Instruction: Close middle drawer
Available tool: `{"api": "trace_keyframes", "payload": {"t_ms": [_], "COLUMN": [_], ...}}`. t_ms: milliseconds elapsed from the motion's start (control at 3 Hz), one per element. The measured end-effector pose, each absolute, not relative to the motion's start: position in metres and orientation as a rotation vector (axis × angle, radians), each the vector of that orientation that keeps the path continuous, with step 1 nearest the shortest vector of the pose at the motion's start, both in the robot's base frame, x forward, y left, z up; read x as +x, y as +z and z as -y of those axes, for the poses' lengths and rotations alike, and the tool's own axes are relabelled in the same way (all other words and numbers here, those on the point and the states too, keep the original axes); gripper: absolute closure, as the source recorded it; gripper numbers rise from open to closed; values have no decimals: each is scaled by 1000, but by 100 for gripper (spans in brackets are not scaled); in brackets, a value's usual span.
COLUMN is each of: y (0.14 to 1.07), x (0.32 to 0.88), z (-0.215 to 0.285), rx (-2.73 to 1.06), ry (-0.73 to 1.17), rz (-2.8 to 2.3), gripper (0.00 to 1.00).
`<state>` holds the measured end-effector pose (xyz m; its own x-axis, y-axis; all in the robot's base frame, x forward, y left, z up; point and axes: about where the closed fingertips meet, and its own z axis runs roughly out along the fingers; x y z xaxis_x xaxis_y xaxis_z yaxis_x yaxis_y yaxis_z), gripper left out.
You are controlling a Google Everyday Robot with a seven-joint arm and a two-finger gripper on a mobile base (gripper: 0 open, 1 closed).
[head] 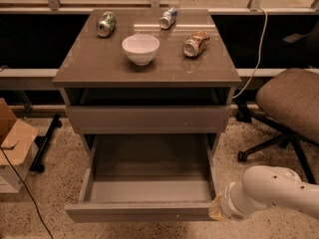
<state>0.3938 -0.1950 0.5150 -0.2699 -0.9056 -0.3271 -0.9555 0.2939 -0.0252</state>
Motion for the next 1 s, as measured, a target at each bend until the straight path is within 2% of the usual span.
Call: {"api": "trace_keyframes", "payload": {"t_ms": [667,1000], "y": [428,428], "x": [391,391], "z": [205,205], "rx": [-1594,-1594], "ry": [413,413], "rz": [-2371,-2371], "gripper": [100,100]}}
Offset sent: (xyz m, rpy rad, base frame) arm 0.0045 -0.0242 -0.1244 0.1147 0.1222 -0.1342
